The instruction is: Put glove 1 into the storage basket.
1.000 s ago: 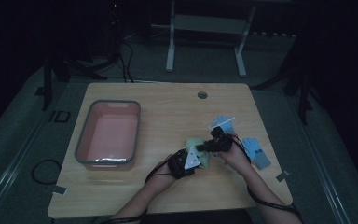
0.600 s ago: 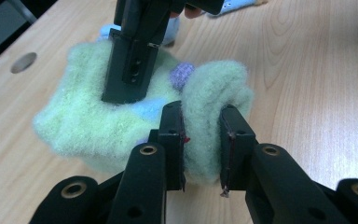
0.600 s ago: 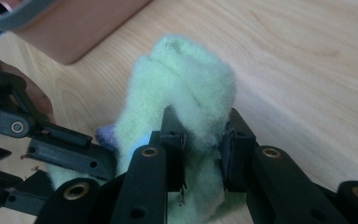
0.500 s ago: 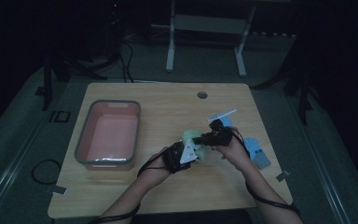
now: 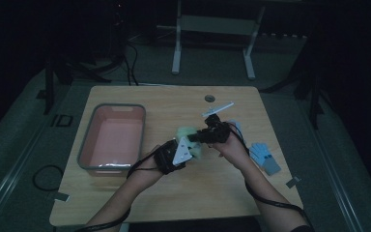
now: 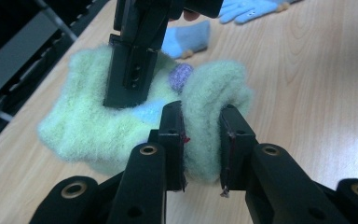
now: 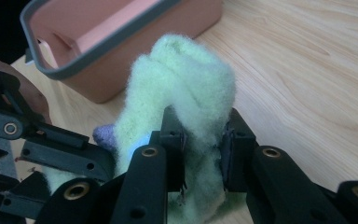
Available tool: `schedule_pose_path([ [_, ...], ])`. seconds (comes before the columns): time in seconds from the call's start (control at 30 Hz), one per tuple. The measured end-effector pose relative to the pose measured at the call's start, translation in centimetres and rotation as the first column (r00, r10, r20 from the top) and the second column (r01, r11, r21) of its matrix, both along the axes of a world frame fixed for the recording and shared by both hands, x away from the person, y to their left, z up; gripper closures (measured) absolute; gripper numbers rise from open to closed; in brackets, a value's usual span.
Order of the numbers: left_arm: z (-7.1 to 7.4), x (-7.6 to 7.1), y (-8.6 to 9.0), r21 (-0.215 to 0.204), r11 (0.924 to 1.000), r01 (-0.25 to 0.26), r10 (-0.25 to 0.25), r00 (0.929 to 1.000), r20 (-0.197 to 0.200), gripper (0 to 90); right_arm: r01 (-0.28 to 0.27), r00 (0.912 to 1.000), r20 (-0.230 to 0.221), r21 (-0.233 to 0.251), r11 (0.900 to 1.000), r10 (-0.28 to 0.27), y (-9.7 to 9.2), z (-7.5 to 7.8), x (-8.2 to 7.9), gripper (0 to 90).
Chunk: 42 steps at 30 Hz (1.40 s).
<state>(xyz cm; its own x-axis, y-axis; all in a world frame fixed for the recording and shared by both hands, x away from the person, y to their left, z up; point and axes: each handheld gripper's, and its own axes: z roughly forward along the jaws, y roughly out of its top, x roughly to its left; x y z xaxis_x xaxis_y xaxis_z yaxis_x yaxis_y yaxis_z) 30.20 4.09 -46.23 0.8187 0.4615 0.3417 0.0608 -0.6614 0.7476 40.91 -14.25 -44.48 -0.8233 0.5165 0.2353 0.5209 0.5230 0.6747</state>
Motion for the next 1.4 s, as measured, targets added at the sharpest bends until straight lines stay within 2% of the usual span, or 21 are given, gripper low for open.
schedule_pose_path([
  [0.13, 0.6, -0.4, 1.0, 0.020, 0.9997, -0.010, 0.010, 0.9999, 0.008, 74.9, -0.019, 0.9998, -0.012, 0.005, 0.9998, 0.019, 1.2, 0.5, 0.1, 74.5],
  [0.17, 0.6, -0.4, 1.0, 0.020, 0.9997, -0.010, 0.010, 0.9999, 0.008, 74.9, -0.024, 0.9997, -0.009, 0.006, 0.9997, 0.024, 1.6, 0.7, 0.1, 74.5],
  [0.27, 1.5, -0.6, 2.5, 0.033, 0.9991, -0.026, 0.025, 0.9996, 0.012, 74.9, -0.035, 0.9994, 0.007, 0.005, 0.9994, 0.035, 2.9, 1.3, -0.1, 74.5],
  [0.33, 1.5, -0.6, 2.5, 0.033, 0.9991, -0.026, 0.025, 0.9996, 0.012, 74.9, -0.039, 0.9992, 0.011, 0.006, 0.9992, 0.039, 3.3, 1.6, -0.1, 74.5],
  [0.37, 2.1, -0.6, 3.9, 0.039, 0.9983, -0.044, 0.043, 0.9989, 0.017, 74.8, -0.047, 0.9986, 0.022, 0.009, 0.9988, 0.047, 4.3, 2.0, 0.0, 74.5],
  [0.47, 2.4, -0.4, 5.1, 0.041, 0.9974, -0.059, 0.059, 0.9981, 0.016, 74.8, -0.056, 0.9982, 0.025, 0.016, 0.9983, 0.055, 5.7, 2.4, 0.4, 74.5],
  [0.53, 2.4, -0.4, 5.1, 0.041, 0.9974, -0.059, 0.059, 0.9981, 0.016, 74.8, -0.059, 0.9979, 0.025, 0.015, 0.9981, 0.059, 6.2, 2.5, 0.5, 74.5],
  [0.57, 2.6, -0.3, 6.6, 0.050, 0.9963, -0.070, 0.069, 0.9974, 0.021, 74.8, -0.065, 0.9976, 0.023, 0.015, 0.9977, 0.065, 7.4, 2.6, 0.7, 74.6],
  [0.9, 2.5, -0.4, 11.0, 0.050, 0.9915, -0.120, 0.119, 0.9928, 0.015, 74.8, -0.097, 0.9947, 0.034, 0.011, 0.9952, 0.097, 12.4, 2.9, 1.1, 74.5],
  [1.07, 2.2, -0.7, 13.0, 0.067, 0.9871, -0.145, 0.145, 0.9894, 0.009, 74.9, -0.119, 0.9928, 0.012, 0.020, 0.9926, 0.119, 14.7, 2.6, 1.4, 74.6],
  [1.1, 2.2, -0.7, 13.0, 0.067, 0.9871, -0.145, 0.145, 0.9894, 0.009, 74.8, -0.119, 0.9928, 0.012, 0.020, 0.9926, 0.119, 14.7, 2.6, 1.4, 74.6],
  [1.27, 2.1, -1.1, 15.4, 0.077, 0.9804, -0.181, 0.181, 0.9834, 0.008, 74.9, -0.144, 0.9895, 0.001, 0.022, 0.9893, 0.144, 17.7, 2.4, 1.6, 74.7],
  [1.3, 2.1, -1.1, 15.4, 0.077, 0.9804, -0.181, 0.181, 0.9834, 0.008, 74.9, -0.144, 0.9895, 0.001, 0.022, 0.9893, 0.144, 17.7, 2.4, 1.6, 74.7],
  [1.33, 2.0, -1.1, 16.5, 0.081, 0.9786, -0.189, 0.189, 0.9819, 0.000, 74.9, -0.148, 0.9889, 0.001, 0.022, 0.9887, 0.148, 18.1, 2.3, 1.6, 74.7],
  [1.4, 1.8, -1.1, 17.5, 0.081, 0.9777, -0.194, 0.195, 0.9807, -0.011, 74.8, -0.165, 0.9863, 0.004, 0.018, 0.9862, 0.165, 19.9, 2.1, 1.6, 74.7],
])
